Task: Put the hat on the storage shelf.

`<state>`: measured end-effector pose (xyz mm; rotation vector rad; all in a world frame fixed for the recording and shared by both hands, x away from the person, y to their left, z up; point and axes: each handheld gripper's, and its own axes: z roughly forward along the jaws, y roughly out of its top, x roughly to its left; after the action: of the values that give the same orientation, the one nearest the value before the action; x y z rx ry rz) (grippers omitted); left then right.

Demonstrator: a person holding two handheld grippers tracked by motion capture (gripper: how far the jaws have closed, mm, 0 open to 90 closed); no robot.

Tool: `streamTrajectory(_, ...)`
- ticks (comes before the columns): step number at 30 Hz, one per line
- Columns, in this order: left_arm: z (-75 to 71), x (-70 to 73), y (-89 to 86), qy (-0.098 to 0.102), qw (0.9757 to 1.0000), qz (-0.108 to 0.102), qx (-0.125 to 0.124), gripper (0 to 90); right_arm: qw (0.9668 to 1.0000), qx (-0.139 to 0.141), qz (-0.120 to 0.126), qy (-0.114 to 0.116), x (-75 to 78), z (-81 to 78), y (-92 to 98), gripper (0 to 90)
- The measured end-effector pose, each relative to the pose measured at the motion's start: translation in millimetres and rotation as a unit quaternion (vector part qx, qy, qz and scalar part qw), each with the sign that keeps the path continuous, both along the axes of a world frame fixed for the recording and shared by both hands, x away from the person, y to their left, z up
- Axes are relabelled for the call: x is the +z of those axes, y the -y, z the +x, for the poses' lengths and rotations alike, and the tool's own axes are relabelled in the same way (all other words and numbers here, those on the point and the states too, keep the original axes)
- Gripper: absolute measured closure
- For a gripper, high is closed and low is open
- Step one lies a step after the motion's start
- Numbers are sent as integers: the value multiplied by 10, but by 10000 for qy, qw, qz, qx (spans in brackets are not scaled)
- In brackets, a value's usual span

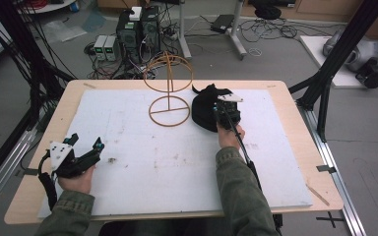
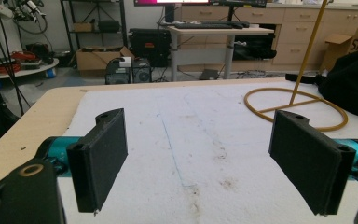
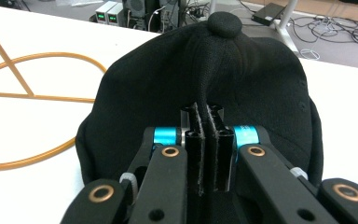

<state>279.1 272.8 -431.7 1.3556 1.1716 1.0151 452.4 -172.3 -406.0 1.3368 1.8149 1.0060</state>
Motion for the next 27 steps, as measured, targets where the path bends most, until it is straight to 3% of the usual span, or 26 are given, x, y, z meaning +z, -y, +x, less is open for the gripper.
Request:
streamTrajectory(4, -1, 1, -3, -11, 10000, 17, 2, 195, 9999, 15, -28, 165, 54, -38, -3, 874)
streamTrajectory(10, -1, 1, -1, 12, 10000, 5, 10, 195, 9975, -15, 14, 711, 171, -134, -7, 874)
streamTrajectory(17, -1, 1, -3, 15, 10000, 2, 11, 195, 9890, -55, 188, 1466, 266, -238, 18, 875)
streamTrajectory(22, -1, 1, 0, 17, 10000, 8, 11, 195, 9805, -6, 312, 1938, 301, -286, 67, 874)
streamTrajectory(27, -1, 1, -2, 7, 10000, 24, 3, 195, 9760, -61, 328, 2151, 341, -313, 97, 875)
